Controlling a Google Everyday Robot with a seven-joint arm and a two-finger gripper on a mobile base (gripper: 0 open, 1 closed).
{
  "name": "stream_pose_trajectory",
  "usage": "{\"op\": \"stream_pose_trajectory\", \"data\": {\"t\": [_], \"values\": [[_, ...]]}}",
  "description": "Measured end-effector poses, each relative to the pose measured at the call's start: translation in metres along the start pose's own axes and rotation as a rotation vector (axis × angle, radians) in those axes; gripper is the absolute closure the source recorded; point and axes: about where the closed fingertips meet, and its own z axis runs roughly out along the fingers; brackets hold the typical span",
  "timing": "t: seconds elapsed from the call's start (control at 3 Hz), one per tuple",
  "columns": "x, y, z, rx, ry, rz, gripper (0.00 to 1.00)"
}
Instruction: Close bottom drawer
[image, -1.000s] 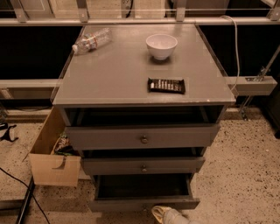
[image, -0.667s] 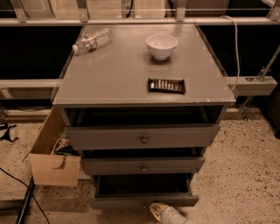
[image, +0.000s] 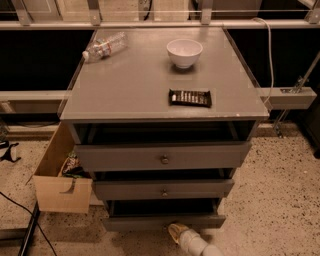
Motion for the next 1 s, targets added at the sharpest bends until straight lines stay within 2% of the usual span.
{"op": "stream_pose_trajectory", "data": {"t": [1.0], "values": [[0.006,-0.017,0.024,0.025,0.010,-0.010,1.00]]}}
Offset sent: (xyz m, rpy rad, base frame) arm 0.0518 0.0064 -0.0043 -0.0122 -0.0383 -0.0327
